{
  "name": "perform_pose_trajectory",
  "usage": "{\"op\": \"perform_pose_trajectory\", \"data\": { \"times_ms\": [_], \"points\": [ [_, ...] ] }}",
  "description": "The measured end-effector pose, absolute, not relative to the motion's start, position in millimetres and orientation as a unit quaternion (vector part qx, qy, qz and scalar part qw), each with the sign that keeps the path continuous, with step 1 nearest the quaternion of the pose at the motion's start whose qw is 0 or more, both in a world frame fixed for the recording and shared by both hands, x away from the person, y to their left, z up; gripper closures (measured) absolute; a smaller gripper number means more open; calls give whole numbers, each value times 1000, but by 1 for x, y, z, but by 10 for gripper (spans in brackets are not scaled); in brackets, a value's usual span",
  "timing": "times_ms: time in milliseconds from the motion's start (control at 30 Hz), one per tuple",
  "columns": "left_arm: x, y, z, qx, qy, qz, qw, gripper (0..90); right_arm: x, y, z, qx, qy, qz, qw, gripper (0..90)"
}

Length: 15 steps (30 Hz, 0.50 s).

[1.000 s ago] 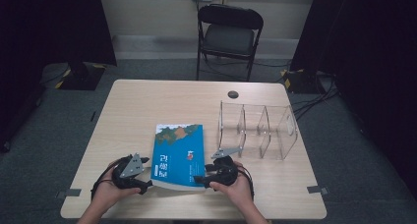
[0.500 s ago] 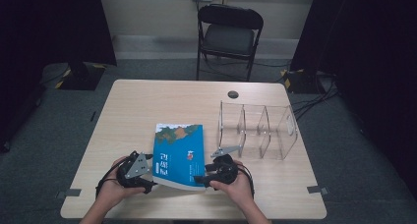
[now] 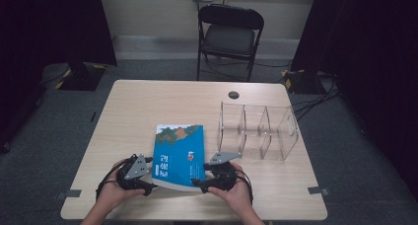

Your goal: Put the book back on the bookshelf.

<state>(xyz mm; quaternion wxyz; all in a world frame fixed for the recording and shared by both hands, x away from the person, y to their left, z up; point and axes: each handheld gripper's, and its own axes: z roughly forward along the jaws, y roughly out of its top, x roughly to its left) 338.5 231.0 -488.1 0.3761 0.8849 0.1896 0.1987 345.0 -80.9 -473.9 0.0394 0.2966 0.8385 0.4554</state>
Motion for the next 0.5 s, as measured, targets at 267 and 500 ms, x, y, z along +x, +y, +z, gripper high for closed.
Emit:
{"op": "perform_pose_trajectory", "data": {
  "times_ms": [267, 500],
  "points": [
    [337, 229, -489, 882, 198, 193, 381, 175, 329, -44, -476, 212, 858, 467, 35, 255],
    [337, 230, -490, 881, 200, 190, 383, 179, 329, -26, -480, 176, 867, 457, 95, 273]
  ]
}}
